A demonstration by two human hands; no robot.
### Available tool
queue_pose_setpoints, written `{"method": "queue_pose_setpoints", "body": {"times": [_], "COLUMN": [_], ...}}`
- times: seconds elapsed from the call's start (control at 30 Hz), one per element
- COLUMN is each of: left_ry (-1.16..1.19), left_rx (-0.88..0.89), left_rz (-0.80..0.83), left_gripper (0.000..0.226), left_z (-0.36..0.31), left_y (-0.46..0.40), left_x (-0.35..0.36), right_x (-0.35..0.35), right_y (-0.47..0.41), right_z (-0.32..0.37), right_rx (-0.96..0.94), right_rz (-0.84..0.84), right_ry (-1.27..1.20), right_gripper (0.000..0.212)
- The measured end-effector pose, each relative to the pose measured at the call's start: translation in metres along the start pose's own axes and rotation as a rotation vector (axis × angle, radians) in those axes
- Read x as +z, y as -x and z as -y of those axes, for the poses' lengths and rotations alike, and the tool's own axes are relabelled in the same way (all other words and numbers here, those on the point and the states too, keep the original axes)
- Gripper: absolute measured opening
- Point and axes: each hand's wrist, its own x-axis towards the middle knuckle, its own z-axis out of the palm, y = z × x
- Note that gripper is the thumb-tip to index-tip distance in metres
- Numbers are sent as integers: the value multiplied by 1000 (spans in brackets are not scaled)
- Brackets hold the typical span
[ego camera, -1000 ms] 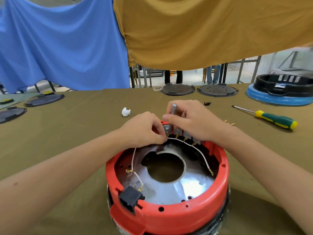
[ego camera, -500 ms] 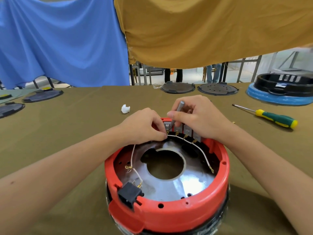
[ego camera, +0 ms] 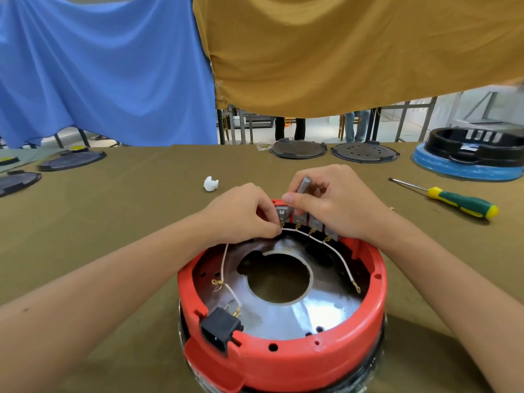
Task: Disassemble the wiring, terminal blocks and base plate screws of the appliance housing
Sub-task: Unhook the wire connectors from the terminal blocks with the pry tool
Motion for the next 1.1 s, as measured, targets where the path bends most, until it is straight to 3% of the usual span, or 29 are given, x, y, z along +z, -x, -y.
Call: {"method": "queue_pose_setpoints", "body": {"times": [0.37, 0.6, 1.1], "left_ry": [1, -1, 4], "left_rx": [0, 7, 9], "left_rz": [7, -2, 13], "left_gripper": [7, 5, 9], "left_z": [-1, -2, -2], "left_y": [1, 2, 1], "left_x": [0, 0, -1], "right_x": [1, 2, 2], "right_y": [-6, 0, -4], "right_z": [-9, -3, -6], "right_rx": [170, 48, 116], "right_rz": [-27, -32, -31], "right_ry": [-196, -54, -100], "right_gripper": [21, 19, 21]}}
